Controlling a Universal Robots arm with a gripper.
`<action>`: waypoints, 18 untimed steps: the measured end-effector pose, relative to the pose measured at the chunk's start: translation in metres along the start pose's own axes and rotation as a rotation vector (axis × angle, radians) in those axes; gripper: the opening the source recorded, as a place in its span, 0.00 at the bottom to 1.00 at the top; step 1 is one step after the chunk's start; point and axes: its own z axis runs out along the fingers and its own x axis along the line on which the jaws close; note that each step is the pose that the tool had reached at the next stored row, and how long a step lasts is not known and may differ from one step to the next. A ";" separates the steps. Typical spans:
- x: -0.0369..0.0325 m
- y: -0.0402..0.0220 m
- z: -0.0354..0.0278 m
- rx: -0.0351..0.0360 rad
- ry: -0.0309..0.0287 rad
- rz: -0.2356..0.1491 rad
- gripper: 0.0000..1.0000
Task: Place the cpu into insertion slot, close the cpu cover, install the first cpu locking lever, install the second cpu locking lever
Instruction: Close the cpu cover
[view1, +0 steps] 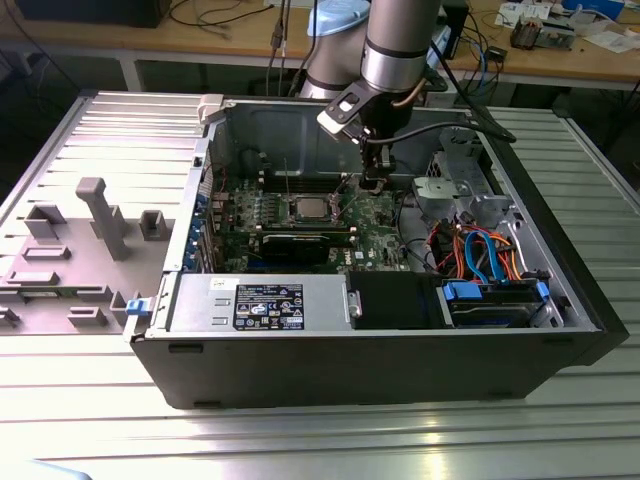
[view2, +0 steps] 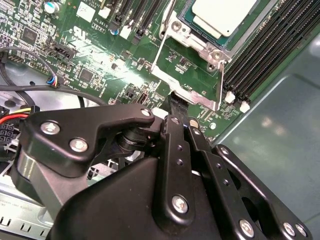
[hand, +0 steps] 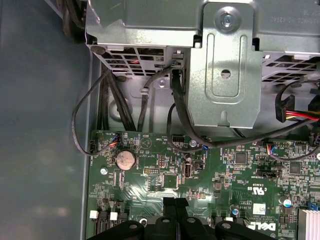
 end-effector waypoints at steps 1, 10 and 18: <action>0.0000 -0.0001 0.0000 0.0000 0.0000 0.000 0.11; 0.0001 -0.0018 0.0000 0.0000 0.0000 0.000 0.11; 0.0003 -0.0043 0.0000 0.0000 0.0000 0.000 0.11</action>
